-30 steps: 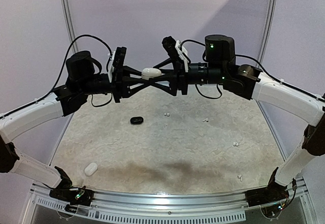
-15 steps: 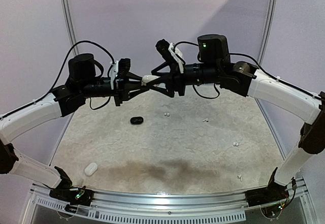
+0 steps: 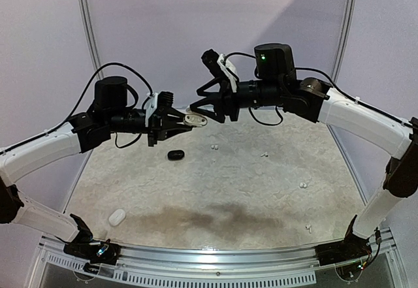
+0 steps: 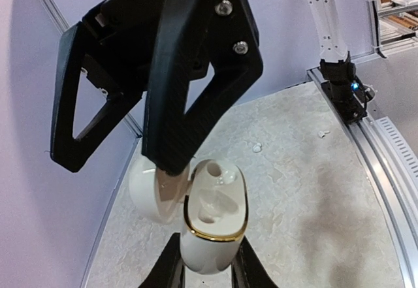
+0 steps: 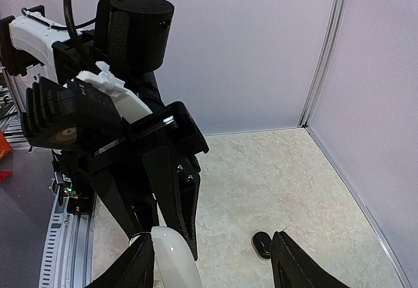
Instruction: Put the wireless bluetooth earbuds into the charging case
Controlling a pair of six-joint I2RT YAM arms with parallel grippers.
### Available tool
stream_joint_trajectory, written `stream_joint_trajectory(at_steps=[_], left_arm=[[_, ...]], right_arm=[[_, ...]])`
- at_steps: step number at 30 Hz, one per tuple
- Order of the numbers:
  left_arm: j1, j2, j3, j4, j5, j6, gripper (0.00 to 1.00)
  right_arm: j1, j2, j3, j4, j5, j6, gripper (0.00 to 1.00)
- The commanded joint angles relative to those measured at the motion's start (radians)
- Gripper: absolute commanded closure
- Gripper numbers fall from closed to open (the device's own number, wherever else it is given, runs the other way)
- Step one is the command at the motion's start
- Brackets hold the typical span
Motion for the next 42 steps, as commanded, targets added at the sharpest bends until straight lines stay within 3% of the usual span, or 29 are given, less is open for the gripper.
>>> stream_joint_trajectory(at_steps=[1, 6, 11, 22, 28, 32, 36, 42], left_arm=[[-0.015, -0.016, -0.026, 0.061, 0.047, -0.104, 1.0], [-0.012, -0.007, -0.068, 0.147, 0.118, -0.297, 1.0], [-0.005, 0.014, -0.095, 0.237, 0.102, -0.471, 1.0], [0.011, 0.075, -0.108, 0.288, -0.019, -0.542, 1.0], [0.014, 0.098, -0.11, 0.291, -0.053, -0.521, 1.0], [0.022, 0.101, -0.123, 0.307, -0.106, -0.537, 1.0], [0.031, 0.098, -0.148, 0.341, -0.155, -0.549, 1.0], [0.036, 0.095, -0.171, 0.367, -0.164, -0.55, 1.0]], right_arm=[[-0.015, 0.031, 0.025, -0.034, 0.02, 0.011, 0.39], [-0.044, 0.055, 0.059, -0.048, 0.009, 0.085, 0.4], [-0.048, 0.109, 0.143, -0.146, 0.004, 0.079, 0.41], [-0.057, 0.155, 0.238, -0.137, -0.07, 0.079, 0.34], [-0.096, 0.185, 0.326, -0.091, -0.061, 0.192, 0.33], [-0.164, 0.191, 0.346, -0.123, 0.145, 0.346, 0.33], [-0.245, 0.213, 0.329, -0.374, 0.58, 0.564, 0.37], [-0.339, 0.357, 0.305, -0.676, 0.636, 0.741, 0.38]])
